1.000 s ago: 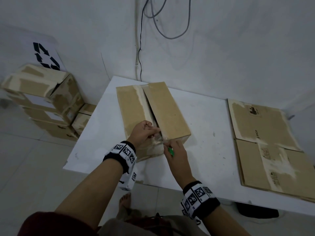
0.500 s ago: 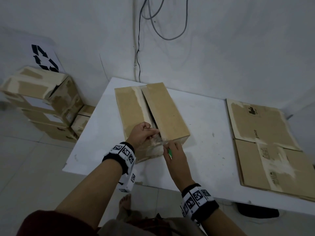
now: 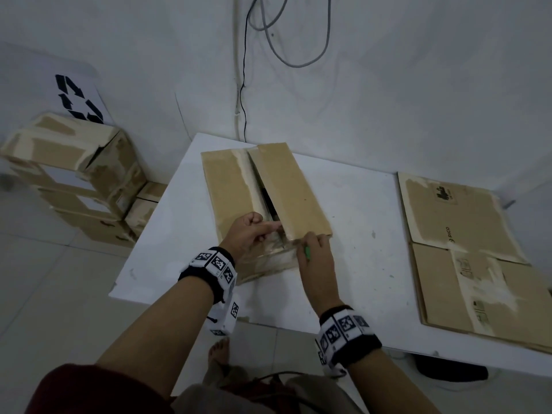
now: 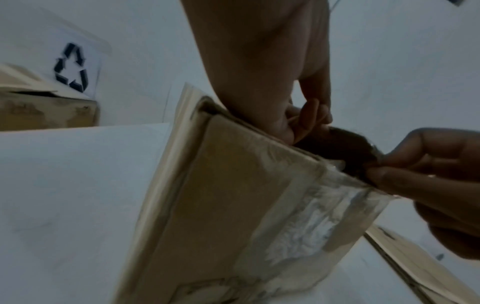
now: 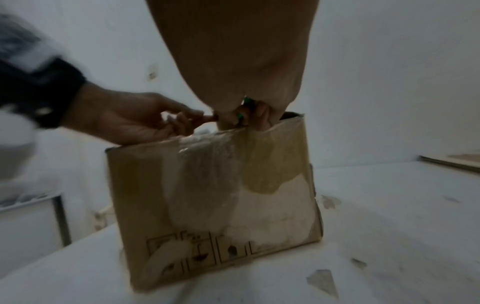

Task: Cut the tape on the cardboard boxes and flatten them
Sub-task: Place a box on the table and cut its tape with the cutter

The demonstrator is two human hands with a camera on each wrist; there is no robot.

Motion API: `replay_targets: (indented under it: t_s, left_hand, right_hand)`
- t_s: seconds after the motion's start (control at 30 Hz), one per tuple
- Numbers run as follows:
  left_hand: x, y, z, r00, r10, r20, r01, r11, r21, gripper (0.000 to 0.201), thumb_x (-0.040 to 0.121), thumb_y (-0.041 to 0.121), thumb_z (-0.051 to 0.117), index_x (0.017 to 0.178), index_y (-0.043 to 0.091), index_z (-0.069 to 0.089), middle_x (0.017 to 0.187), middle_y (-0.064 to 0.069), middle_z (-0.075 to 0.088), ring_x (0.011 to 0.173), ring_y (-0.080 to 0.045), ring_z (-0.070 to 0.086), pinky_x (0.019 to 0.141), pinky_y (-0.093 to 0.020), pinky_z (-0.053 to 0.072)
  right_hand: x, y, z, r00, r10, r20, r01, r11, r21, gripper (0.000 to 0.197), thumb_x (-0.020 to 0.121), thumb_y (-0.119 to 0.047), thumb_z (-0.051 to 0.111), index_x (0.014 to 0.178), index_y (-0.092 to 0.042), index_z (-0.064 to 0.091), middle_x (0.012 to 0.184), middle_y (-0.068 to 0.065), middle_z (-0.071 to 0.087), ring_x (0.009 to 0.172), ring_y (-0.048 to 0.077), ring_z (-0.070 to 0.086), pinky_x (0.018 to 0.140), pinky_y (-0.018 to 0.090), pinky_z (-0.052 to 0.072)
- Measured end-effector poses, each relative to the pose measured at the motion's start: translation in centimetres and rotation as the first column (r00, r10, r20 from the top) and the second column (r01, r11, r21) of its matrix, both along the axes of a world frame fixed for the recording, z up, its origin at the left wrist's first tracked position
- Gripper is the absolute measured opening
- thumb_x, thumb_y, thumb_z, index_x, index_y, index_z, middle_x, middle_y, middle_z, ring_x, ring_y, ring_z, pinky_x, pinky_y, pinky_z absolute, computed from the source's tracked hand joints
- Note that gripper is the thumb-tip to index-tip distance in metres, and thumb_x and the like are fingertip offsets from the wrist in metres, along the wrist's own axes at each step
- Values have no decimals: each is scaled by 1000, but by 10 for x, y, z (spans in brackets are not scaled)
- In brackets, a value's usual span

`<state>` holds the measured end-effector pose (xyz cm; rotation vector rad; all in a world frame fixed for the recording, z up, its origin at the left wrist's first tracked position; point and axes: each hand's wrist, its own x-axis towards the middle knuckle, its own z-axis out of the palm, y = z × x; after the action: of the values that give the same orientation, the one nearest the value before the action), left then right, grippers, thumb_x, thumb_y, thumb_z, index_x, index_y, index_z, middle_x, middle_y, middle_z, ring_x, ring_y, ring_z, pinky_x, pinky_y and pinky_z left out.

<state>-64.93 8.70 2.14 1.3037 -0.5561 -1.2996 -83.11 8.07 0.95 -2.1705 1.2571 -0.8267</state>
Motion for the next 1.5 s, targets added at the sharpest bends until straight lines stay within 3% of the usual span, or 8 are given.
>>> replay_targets:
  t_s: [0.17, 0.33, 0.57, 0.87, 0.97, 1.13, 1.3, 1.5]
  left_hand:
    - [-6, -4, 5, 994, 108, -20, -107, 993, 54, 24, 82, -2, 70, 91, 6, 49, 76, -13, 70, 49, -10, 57, 46, -18, 45]
    - [-22, -29, 16, 839, -79, 539, -34, 980, 196, 57, 76, 50, 76, 102, 5, 53, 80, 0, 61, 68, -17, 58, 53, -24, 40]
    - [-13, -22, 23, 679, -294, 673, 135, 951, 279, 48, 82, 28, 75, 116, 9, 47, 106, -12, 61, 98, -31, 59, 76, -32, 42]
    - [75, -8, 46, 36, -710, 704, 286, 682, 673, 36, 95, 18, 50, 130, 21, 52, 129, -11, 47, 115, -31, 48, 100, -39, 42]
    - [68, -8, 50, -11, -712, 702, 271, 674, 687, 30, 92, 33, 56, 117, 17, 54, 126, -11, 46, 109, -30, 46, 98, -42, 41]
    - [16, -9, 40, -77, -628, 774, 215, 748, 628, 98, 63, 81, 61, 128, 10, 47, 127, -11, 45, 119, -31, 42, 101, -46, 37]
    - [-22, -9, 28, -57, -561, 826, 301, 779, 550, 108, 49, 81, 71, 128, 13, 42, 125, -6, 40, 116, -25, 35, 101, -42, 30]
    - [-31, -1, 19, 16, -485, 874, 309, 834, 457, 106, 48, 73, 78, 128, 15, 39, 122, -3, 37, 113, -23, 33, 96, -36, 27]
  right_hand:
    - [-25, 1, -8, 999, 41, 30, -43, 998, 55, 5, 97, -19, 58, 97, -15, 54, 96, -4, 50, 82, 7, 51, 67, 17, 44]
    - [-46, 1, -10, 991, -13, 135, 9, 999, 36, 15, 89, -7, 65, 95, -15, 55, 91, -2, 56, 86, 7, 56, 72, 17, 46]
    - [-45, -36, 16, 959, -143, 245, 140, 990, 31, 12, 94, -10, 61, 101, -19, 58, 97, -5, 57, 83, 2, 53, 71, 9, 41]
    - [-52, -73, 16, 935, -268, 232, 221, 952, 212, 12, 99, -12, 53, 108, -19, 55, 115, 0, 52, 108, 8, 49, 81, 6, 37]
    - [-49, -59, 9, 921, -279, 271, 164, 910, 381, 6, 101, -20, 52, 107, -20, 51, 111, -3, 61, 100, 14, 58, 72, 22, 44]
    - [-41, -40, 10, 896, -324, 305, 168, 881, 442, 4, 100, -25, 53, 104, -23, 52, 104, 0, 66, 94, 17, 64, 69, 29, 49]
    - [-51, -42, 27, 910, -273, 313, 28, 792, 609, 15, 97, -19, 59, 105, -7, 55, 97, 12, 71, 76, 22, 72, 62, 26, 57]
    - [-50, -84, 34, 996, -61, 71, 38, 957, 287, 7, 88, -19, 70, 87, -24, 74, 92, -9, 73, 90, 4, 64, 75, 18, 45]
